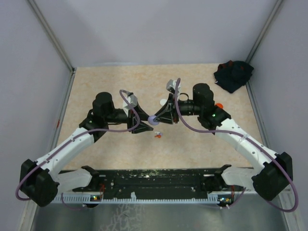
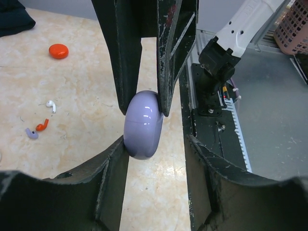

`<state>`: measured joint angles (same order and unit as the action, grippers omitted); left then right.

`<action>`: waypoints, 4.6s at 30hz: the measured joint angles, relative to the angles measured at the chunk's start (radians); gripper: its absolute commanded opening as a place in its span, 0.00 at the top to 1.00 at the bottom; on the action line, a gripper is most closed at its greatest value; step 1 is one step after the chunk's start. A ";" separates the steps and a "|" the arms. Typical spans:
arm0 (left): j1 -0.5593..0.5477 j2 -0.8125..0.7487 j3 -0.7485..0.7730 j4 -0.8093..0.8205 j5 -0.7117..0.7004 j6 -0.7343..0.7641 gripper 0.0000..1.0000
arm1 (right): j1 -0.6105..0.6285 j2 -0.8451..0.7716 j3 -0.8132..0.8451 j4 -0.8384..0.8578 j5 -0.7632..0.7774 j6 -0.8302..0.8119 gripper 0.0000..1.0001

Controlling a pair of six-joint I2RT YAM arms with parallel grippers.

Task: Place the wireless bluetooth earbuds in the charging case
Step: Pick up the charging case at the center of the board, then open the charging case.

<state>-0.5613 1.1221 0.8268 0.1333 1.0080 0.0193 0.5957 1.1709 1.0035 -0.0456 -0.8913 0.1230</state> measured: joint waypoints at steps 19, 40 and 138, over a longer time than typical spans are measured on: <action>0.018 0.009 0.000 -0.006 0.030 -0.040 0.99 | 0.012 0.021 0.010 -0.008 -0.023 -0.044 0.49; 0.018 -0.051 -0.087 0.176 -0.062 -0.158 0.99 | 0.012 -0.025 -0.048 0.068 0.051 -0.053 0.36; 0.017 -0.067 -0.164 0.301 -0.029 -0.083 0.47 | 0.045 -0.041 -0.013 -0.041 0.111 -0.341 1.00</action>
<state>-0.5446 1.0550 0.6624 0.4339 0.9791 -0.0635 0.6403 1.1301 0.9901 -0.0868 -0.7803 -0.2184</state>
